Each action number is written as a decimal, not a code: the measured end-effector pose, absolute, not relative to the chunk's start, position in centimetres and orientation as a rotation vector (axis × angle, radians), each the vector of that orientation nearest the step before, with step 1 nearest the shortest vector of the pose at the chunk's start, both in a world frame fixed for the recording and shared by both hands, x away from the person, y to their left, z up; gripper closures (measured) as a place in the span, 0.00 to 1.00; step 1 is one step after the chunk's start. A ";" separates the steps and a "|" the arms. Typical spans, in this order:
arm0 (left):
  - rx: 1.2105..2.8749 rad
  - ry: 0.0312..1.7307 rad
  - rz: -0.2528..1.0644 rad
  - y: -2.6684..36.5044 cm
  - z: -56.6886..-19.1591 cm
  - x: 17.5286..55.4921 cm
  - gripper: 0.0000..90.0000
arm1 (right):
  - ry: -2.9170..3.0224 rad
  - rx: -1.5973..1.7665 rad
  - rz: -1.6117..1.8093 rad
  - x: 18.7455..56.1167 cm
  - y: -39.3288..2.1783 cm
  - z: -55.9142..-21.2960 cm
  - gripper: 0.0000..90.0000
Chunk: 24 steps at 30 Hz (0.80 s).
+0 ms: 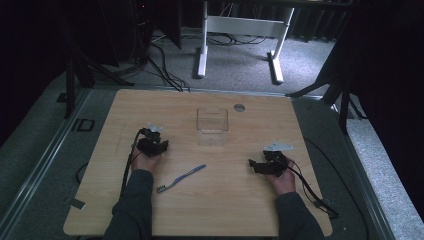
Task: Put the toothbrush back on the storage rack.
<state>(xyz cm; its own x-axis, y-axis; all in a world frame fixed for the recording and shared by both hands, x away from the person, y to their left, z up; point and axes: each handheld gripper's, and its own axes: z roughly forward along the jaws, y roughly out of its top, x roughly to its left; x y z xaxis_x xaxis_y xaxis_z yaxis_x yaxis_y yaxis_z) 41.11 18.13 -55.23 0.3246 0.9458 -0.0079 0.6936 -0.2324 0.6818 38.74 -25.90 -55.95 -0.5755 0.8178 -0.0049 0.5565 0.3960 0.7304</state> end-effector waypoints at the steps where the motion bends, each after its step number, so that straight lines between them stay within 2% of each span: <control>1: 2.010 1.436 0.560 18.3 -55.2 40.9 0.71 | 2.295 1.189 0.993 38.7 -25.9 -55.9 0.26; 16: 1.976 1.345 0.532 19.0 -52.1 38.2 0.71 | 2.295 1.187 0.994 38.7 -25.9 -56.0 0.26; 24: 1.976 1.308 0.497 19.1 -51.2 37.1 0.75 | 2.296 1.187 0.992 38.7 -25.9 -56.0 0.26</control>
<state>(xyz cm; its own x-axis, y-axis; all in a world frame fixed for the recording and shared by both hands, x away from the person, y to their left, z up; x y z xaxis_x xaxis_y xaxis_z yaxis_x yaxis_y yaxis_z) 37.13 19.13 -51.17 0.4152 0.9075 -0.0629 0.6365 -0.2404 0.7328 38.74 -25.90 -55.96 -0.5761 0.8174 -0.0055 0.5559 0.3968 0.7304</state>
